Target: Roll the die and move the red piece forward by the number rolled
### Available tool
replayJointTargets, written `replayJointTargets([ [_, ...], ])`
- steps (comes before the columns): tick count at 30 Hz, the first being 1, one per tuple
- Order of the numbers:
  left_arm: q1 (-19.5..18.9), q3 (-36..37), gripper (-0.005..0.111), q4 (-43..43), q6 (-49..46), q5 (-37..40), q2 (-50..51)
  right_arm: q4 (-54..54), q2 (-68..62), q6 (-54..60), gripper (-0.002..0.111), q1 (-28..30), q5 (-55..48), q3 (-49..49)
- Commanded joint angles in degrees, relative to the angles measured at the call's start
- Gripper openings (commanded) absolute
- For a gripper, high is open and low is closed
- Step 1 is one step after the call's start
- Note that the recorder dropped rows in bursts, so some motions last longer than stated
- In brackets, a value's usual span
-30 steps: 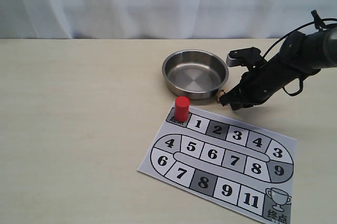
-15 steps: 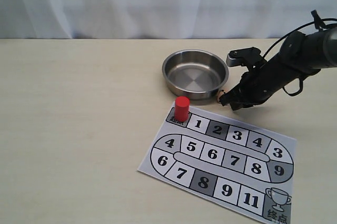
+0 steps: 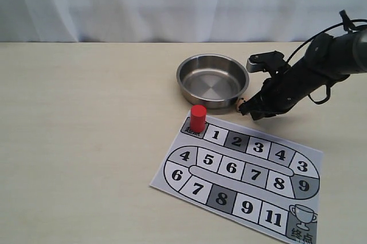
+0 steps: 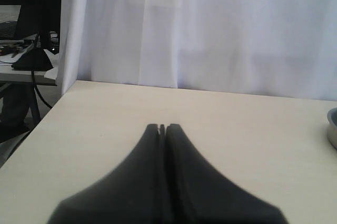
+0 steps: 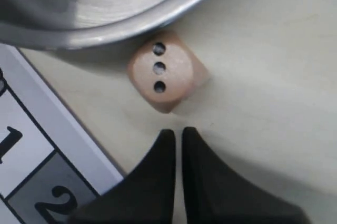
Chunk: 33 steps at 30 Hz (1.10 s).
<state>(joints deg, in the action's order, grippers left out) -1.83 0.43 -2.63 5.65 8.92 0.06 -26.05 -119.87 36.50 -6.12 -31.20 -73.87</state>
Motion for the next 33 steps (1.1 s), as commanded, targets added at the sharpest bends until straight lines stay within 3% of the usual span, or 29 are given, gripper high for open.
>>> replayJointTargets([
  [1,0.47,-0.43,0.0,0.09,0.11,-0.68,-0.06,-0.02,2.78,0.56,0.004,-0.08,-3.5,0.34],
  [15,0.47,-0.43,0.0,0.09,0.11,-0.68,-0.06,0.09,14.52,-2.71,0.004,-0.95,-12.4,2.54],
  [22,0.47,-0.43,0.0,0.09,0.11,-0.78,-0.06,-0.55,17.05,-2.91,0.006,-9.22,-10.96,2.57],
  [24,0.47,-0.43,0.0,0.09,0.11,-0.78,-0.06,-0.06,16.85,-2.68,0.014,-11.56,-9.05,2.57],
  [31,0.47,-0.43,0.0,0.09,0.11,-0.78,-0.06,-0.06,14.91,-2.68,0.061,-17.62,-1.22,2.57],
  [33,0.47,-0.43,0.0,0.09,0.11,-0.78,-0.06,-0.29,14.39,-4.16,0.068,-18.24,-0.85,2.57],
])
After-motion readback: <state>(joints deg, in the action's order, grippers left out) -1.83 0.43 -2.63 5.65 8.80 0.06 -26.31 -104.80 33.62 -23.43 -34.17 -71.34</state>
